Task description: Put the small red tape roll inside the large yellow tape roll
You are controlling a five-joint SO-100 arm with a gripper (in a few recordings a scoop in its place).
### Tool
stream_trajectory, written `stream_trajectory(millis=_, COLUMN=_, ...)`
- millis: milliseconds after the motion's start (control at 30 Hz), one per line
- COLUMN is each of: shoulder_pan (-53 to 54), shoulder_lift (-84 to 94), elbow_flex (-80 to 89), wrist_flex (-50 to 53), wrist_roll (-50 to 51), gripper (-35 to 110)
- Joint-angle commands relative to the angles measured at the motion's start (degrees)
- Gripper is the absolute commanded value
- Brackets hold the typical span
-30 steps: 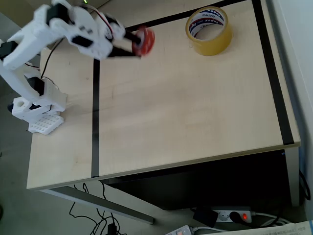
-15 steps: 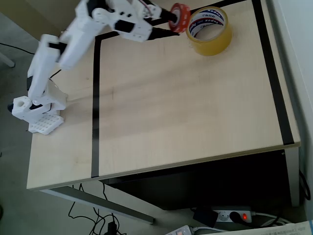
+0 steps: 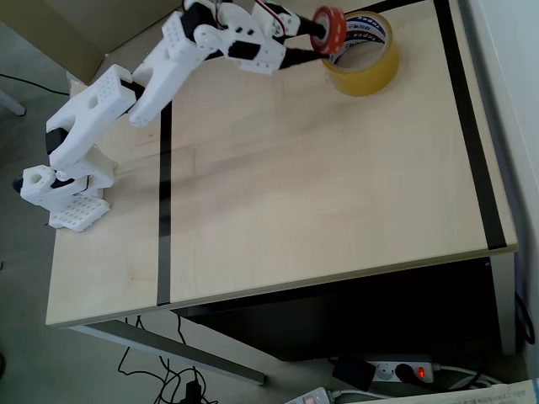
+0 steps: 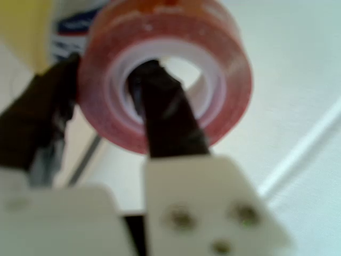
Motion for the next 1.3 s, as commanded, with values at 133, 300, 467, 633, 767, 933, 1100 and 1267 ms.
stream_trajectory(millis=133, shoulder_pan=-1.1, shoulder_lift=2.7, elbow_flex=-6.7, wrist_flex=2.0, wrist_roll=0.9, gripper=15)
stream_trajectory(millis=300, shoulder_pan=-1.0, shoulder_lift=3.8, elbow_flex=-6.9, wrist_flex=4.9, wrist_roll=0.7, gripper=18)
stream_trajectory(millis=467, shoulder_pan=-0.6, shoulder_lift=5.5, elbow_flex=-6.9, wrist_flex=6.7, wrist_roll=0.5, gripper=20)
stream_trajectory(millis=633, shoulder_pan=0.1, shoulder_lift=8.5, elbow_flex=-6.9, wrist_flex=9.1, wrist_roll=0.5, gripper=21)
stream_trajectory(millis=767, shoulder_pan=0.2, shoulder_lift=14.5, elbow_flex=-6.6, wrist_flex=16.1, wrist_roll=0.4, gripper=10)
stream_trajectory(millis=933, shoulder_pan=-0.2, shoulder_lift=27.9, elbow_flex=2.1, wrist_flex=27.4, wrist_roll=0.3, gripper=0)
stream_trajectory(millis=1100, shoulder_pan=-0.1, shoulder_lift=47.5, elbow_flex=23.9, wrist_flex=32.0, wrist_roll=0.9, gripper=0)
stream_trajectory(millis=1267, shoulder_pan=-1.0, shoulder_lift=72.2, elbow_flex=64.7, wrist_flex=23.3, wrist_roll=3.0, gripper=0)
